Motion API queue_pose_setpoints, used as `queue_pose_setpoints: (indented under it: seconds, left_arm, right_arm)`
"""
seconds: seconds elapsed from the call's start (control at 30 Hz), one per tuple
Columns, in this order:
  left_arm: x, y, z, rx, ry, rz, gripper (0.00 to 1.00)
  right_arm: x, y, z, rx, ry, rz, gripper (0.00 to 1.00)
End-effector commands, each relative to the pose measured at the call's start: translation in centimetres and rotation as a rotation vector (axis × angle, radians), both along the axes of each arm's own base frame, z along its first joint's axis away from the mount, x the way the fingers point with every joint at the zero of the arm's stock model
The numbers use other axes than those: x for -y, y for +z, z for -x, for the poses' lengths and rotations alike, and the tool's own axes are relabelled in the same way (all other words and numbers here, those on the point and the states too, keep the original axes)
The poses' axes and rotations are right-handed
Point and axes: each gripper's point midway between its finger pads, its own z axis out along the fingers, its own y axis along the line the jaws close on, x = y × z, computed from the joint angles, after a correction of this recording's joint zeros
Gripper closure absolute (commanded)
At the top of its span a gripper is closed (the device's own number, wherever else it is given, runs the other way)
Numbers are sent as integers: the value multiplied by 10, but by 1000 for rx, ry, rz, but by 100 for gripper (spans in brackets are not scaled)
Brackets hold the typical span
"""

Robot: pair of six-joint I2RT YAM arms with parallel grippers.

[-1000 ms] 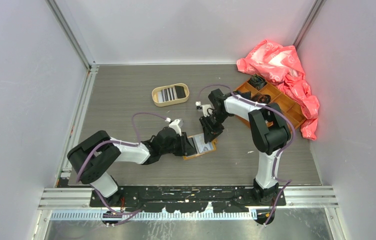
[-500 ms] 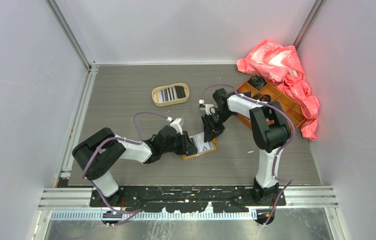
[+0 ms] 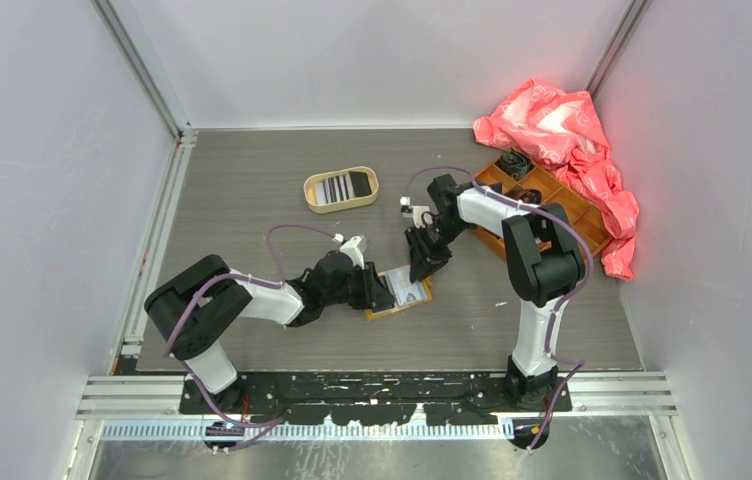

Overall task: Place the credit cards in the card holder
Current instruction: Turn over the card holder at the center of the board.

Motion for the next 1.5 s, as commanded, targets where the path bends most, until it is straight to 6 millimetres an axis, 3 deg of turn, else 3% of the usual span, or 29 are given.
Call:
queue_pose_setpoints:
  seconds: [0.0, 0.57, 1.0, 1.27, 1.47]
  left_arm:
    - [-1, 2, -4, 18, 3, 3, 73]
    - [1, 1, -4, 14, -4, 5, 74]
    - [1, 4, -5, 20, -8, 19, 73]
    - [2, 13, -5, 36, -18, 50, 69]
    - [1, 26, -2, 72, -21, 106, 55]
  right_arm:
    - [-8, 15, -4, 5, -1, -56, 68]
    - [-2, -9, 0, -55, -13, 5, 67]
    - [-34, 33, 15, -145, 2, -257, 71]
    - [-43, 44, 19, -191, 2, -343, 71]
    - [-51, 46, 22, -254, -26, -408, 71]
